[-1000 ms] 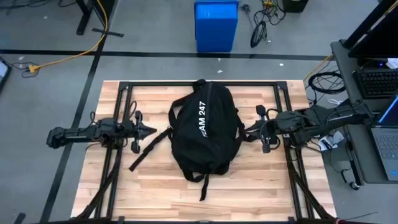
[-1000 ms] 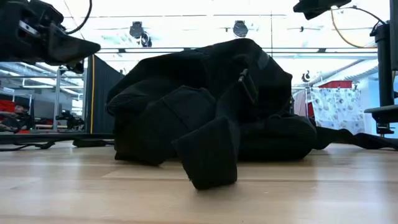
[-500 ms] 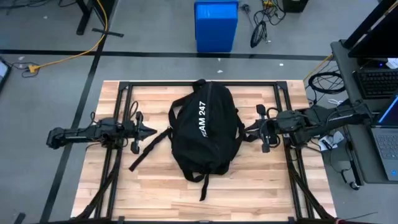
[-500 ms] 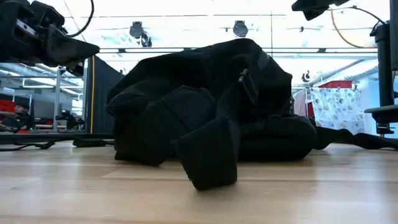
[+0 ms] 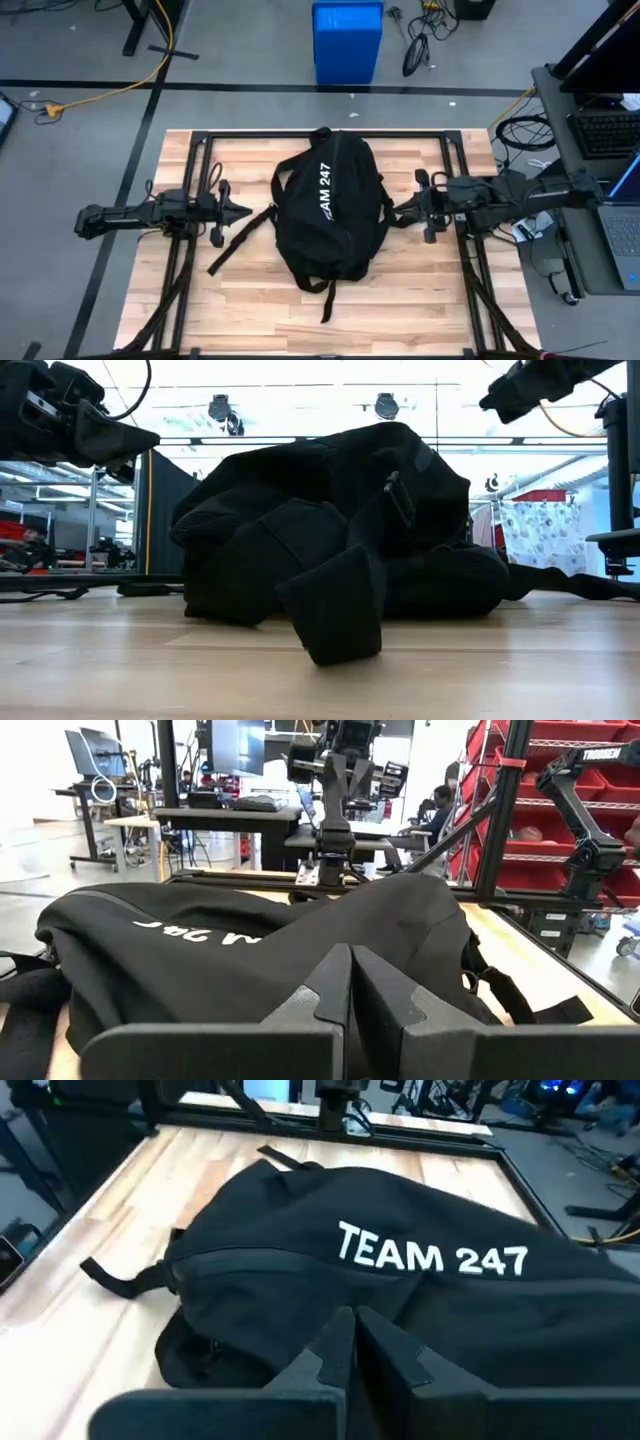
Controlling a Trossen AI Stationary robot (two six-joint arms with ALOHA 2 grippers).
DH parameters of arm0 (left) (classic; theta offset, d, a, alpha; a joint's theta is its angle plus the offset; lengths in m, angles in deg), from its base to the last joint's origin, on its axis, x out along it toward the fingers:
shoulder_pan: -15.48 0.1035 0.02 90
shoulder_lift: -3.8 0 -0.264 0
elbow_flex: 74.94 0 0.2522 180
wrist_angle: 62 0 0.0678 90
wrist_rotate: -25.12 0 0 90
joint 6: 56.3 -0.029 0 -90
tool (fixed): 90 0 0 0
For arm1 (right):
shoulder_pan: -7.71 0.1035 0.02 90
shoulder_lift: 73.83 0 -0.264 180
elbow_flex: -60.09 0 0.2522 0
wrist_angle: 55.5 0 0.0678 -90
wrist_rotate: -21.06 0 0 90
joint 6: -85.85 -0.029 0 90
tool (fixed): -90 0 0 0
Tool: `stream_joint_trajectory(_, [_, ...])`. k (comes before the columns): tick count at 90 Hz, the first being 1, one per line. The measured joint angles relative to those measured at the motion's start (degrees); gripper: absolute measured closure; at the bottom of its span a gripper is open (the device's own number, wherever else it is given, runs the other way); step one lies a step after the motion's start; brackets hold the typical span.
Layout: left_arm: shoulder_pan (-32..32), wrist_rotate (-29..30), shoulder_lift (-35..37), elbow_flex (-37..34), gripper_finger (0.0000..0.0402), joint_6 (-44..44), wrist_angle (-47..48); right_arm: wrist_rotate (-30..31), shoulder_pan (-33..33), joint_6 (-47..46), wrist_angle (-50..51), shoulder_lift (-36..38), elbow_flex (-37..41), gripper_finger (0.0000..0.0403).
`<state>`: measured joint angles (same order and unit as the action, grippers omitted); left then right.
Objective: Unpack backpack
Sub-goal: Return to Home Position
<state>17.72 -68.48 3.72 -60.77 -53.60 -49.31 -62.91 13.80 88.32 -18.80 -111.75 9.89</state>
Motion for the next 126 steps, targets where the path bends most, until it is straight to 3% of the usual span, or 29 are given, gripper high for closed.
stream_joint_trajectory(31, [0.0, 0.1, 0.0, 0.0, 0.0402, 0.0, 0.0, -0.4, 0.0, -3.9, -4.6, 8.0, 8.7, 0.0403])
stream_joint_trajectory(72, [0.0, 0.2, 0.0, 0.0, 0.0402, 0.0, 0.0, -3.4, 0.5, -8.7, -18.7, 10.6, 22.0, 0.0403])
stream_joint_trajectory(126, [0.0, 0.2, 0.0, 0.0, 0.0402, -0.1, 0.0, -3.0, 5.3, -8.8, -22.2, 11.2, 24.1, 0.0403])
